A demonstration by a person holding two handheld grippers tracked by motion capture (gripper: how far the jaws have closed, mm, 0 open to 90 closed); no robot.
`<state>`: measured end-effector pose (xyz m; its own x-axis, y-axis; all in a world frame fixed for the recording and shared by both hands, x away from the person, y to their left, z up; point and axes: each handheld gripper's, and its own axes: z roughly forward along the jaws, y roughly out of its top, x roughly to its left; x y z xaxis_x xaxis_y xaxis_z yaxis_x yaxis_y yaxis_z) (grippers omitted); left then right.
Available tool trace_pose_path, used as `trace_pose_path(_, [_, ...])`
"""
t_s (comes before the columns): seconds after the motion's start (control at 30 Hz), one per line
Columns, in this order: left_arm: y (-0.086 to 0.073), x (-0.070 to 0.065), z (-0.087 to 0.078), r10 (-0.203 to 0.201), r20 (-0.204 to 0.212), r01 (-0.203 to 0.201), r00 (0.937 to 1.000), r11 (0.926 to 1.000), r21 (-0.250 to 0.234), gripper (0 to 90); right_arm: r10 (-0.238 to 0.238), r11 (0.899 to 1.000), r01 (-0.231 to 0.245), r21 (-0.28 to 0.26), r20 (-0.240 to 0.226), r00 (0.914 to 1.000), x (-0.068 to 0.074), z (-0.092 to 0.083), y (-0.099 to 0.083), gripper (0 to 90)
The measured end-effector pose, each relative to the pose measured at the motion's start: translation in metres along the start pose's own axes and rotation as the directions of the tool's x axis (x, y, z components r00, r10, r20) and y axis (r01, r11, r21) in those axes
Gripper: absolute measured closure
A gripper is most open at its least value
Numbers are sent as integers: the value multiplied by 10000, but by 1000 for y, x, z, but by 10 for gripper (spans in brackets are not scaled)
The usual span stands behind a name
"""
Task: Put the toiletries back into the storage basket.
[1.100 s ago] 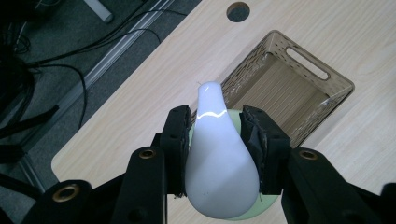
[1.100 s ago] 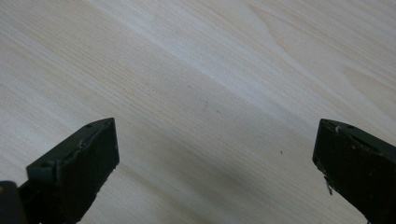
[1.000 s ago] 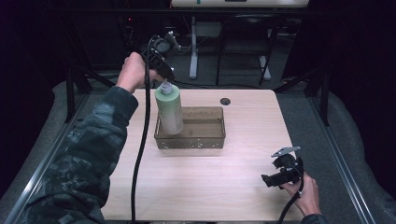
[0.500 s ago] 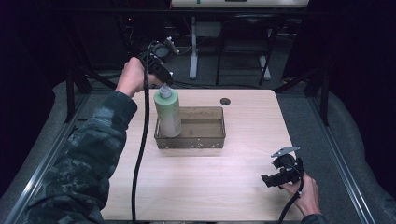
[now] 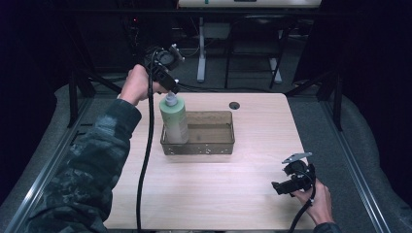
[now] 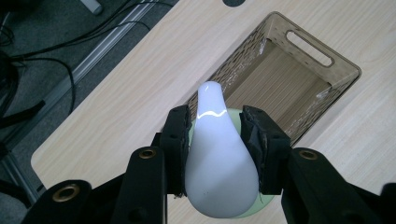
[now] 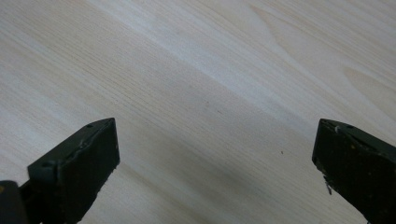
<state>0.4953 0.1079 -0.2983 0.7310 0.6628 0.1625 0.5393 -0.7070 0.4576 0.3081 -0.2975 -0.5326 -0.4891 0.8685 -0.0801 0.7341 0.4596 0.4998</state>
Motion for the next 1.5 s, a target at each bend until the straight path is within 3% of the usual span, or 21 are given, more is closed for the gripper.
trace_pose_path(0.8, [-15,0,10,-46,188,43,9998,9999,133,631,40,9999,-40,-102,8,10000,0,-1,0,3])
trace_pose_path(1.5, [-22,-1,19,-74,414,52,9991,9986,525,631,10,9999,-9,-102,56,10000,1,-1,0,5])
